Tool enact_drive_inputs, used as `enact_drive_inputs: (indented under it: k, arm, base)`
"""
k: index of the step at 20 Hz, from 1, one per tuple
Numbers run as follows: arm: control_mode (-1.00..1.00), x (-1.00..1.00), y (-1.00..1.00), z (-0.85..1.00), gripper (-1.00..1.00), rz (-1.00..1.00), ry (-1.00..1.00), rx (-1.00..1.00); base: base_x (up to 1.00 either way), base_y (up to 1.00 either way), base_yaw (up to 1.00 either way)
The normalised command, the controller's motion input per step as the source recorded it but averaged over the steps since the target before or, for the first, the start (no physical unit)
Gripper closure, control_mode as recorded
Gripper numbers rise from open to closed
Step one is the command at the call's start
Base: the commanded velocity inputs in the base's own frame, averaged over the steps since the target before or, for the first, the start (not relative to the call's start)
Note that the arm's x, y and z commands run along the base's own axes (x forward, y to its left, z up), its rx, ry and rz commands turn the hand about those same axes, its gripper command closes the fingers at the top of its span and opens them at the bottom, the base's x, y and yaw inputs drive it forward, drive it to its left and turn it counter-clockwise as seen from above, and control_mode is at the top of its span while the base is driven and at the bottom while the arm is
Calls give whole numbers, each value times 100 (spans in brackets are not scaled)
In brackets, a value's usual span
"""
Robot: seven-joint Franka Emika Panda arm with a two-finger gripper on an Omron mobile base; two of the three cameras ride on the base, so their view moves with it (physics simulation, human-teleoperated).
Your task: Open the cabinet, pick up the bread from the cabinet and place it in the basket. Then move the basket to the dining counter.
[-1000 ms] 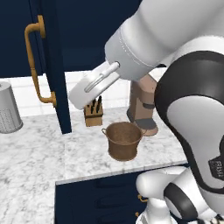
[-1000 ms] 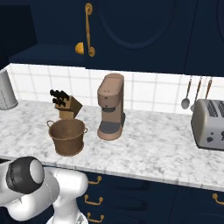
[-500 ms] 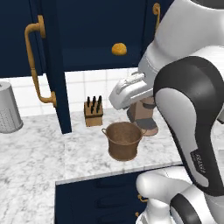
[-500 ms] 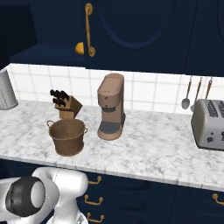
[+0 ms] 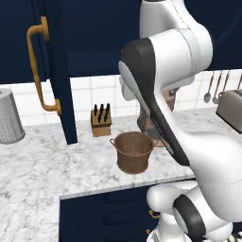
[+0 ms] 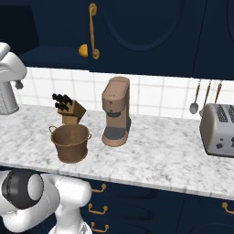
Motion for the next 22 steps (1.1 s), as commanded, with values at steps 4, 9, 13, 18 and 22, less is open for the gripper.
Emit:
enact_drive_inputs:
  k: [4,9,13,18,22]
  arm:
    - [-100,100,0,0,-100,-12,1,-12]
    - [-100,100,-14,-10,-100,-10,-14,-5]
    - [-100,100,-1,0,-100,-11,-15,-2]
    - [-100,74,0,0,-100,3,-51,0]
    - [-100,10,0,9,-100,11,-41,-1]
  base:
    - [0,0,0]
    - [0,0,0]
    - [0,0,0]
    - [0,0,0]
    - [0,0,0]
